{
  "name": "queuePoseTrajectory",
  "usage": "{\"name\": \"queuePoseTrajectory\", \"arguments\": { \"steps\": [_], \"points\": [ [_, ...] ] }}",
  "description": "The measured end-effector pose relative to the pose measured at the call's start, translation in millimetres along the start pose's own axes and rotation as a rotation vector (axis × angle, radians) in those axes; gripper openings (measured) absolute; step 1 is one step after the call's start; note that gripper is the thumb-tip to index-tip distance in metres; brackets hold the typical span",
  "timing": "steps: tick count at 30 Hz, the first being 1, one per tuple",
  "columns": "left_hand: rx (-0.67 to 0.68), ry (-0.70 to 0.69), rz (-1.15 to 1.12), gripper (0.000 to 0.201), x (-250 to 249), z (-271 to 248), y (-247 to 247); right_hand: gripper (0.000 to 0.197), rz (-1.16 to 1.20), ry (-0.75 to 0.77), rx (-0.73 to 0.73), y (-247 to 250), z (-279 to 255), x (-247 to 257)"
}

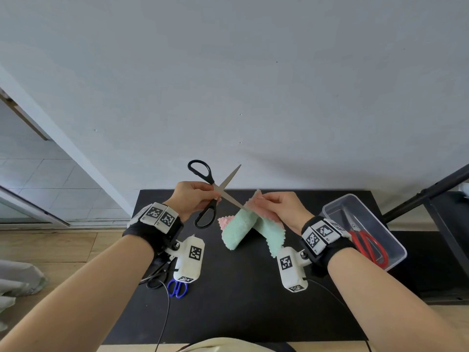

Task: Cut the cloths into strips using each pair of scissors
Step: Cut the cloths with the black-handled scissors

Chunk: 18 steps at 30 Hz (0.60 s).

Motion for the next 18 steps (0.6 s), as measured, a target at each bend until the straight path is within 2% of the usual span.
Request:
{"name": "queuePoseTrajectory", "arguments": {
  "steps": [6,13,18],
  "points": [
    [0.078,-0.011,0.054,0.026,-1,-5,-22,0.031,0.014,0.057,-0.018,-23,7,22],
    [0.097,-0.050,0.046,0.022,-2,-9,-31,0.015,0.005,0.039,0.040,-46,5,26],
    [0.010,-0.068,0.017,0.021,-2,-10,-19,0.014,-0.080,0.021,0.042,-43,4,27]
  ]
}}
Point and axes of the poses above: each hand's wrist, its own z-axis towards the middle knuckle, its own y-axis out of the back of the hand, x = y × z, the point moved 10 cm from there along z, towards the middle knuckle
